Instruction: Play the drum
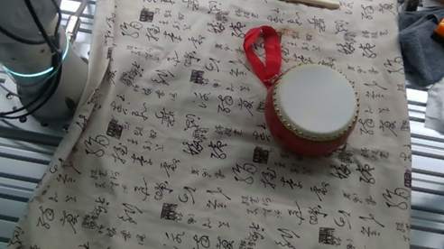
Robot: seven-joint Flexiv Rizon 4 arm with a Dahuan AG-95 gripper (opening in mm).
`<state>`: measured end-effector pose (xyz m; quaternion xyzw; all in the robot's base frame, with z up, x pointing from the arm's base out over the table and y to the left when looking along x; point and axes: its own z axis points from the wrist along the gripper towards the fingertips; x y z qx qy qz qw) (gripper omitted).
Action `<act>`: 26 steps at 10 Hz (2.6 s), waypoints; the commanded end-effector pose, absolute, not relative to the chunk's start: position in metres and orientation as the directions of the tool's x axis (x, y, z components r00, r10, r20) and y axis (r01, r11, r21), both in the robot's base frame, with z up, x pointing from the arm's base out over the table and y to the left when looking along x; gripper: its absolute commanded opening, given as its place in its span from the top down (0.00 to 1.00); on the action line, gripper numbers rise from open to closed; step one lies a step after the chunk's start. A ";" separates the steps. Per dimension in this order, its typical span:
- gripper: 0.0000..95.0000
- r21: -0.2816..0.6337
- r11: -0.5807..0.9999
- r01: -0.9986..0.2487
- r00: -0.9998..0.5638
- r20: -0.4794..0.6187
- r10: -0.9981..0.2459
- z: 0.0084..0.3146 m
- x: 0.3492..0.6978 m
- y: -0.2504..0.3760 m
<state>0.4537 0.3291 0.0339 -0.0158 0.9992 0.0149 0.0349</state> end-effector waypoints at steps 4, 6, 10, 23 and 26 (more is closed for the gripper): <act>0.80 0.049 0.999 -0.019 -0.997 -0.079 -0.015 0.023 0.454 0.332; 0.80 0.049 0.999 -0.023 -0.997 -0.080 -0.019 0.020 0.451 0.336; 0.80 0.044 0.999 -0.023 -0.996 -0.084 -0.019 0.016 0.445 0.344; 0.80 0.041 0.998 -0.038 -0.993 -0.110 -0.034 0.011 0.443 0.345; 1.00 0.033 0.998 -0.058 -0.989 -0.141 -0.053 0.008 0.443 0.346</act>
